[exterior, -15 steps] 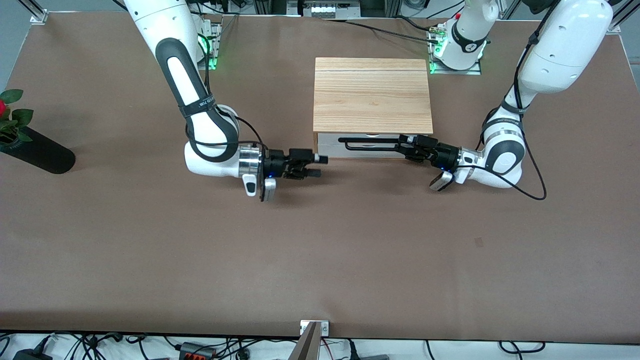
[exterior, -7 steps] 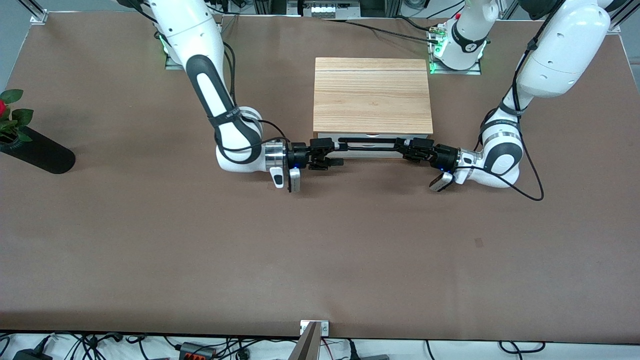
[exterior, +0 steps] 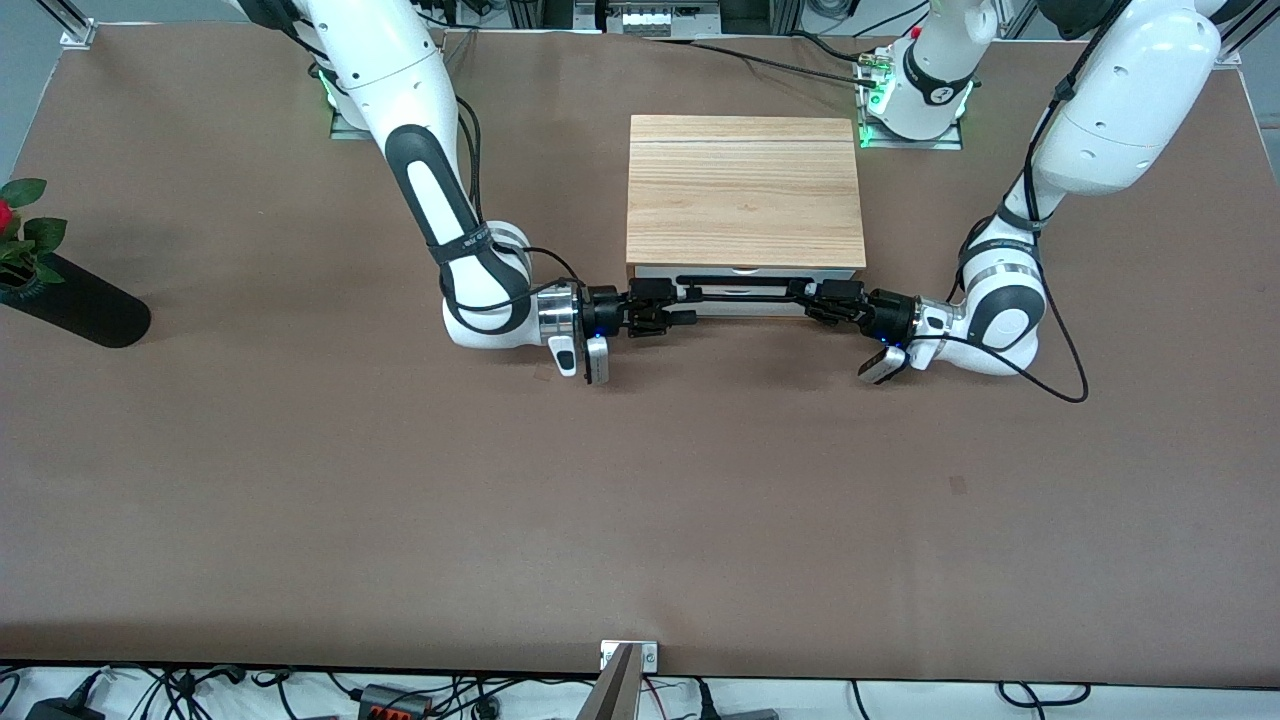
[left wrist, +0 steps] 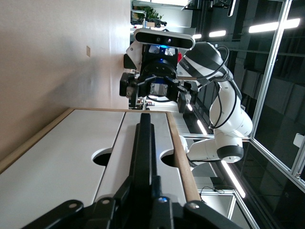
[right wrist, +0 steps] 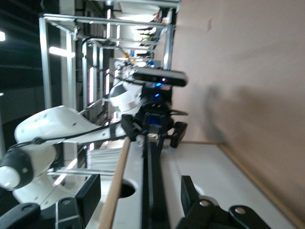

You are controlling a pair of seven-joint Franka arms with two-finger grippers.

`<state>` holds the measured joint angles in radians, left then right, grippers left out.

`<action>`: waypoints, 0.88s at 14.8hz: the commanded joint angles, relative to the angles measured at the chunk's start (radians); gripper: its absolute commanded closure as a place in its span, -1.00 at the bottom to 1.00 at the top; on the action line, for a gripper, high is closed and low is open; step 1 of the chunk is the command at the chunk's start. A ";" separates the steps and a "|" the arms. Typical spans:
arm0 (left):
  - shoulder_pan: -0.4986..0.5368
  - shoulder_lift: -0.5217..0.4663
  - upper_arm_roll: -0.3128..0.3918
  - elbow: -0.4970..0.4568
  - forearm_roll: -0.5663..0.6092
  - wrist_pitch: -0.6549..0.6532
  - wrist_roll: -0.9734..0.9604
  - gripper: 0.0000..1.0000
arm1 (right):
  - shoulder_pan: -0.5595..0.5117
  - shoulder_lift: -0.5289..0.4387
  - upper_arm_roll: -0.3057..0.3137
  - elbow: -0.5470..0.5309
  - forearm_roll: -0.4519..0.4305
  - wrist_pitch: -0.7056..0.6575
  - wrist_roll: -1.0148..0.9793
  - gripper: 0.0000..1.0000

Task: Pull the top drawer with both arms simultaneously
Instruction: 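Close the left gripper and the right gripper on the black handle ends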

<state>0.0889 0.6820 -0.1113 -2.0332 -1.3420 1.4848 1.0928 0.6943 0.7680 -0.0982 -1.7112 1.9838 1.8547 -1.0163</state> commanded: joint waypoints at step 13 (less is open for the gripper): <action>-0.001 -0.002 -0.010 0.011 -0.020 0.000 -0.051 0.88 | 0.027 0.033 -0.002 0.012 -0.014 -0.034 0.005 0.18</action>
<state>0.0888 0.6821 -0.1118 -2.0304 -1.3419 1.4866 1.0881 0.7198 0.7958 -0.0961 -1.7109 1.9778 1.8324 -1.0164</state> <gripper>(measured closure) 0.815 0.546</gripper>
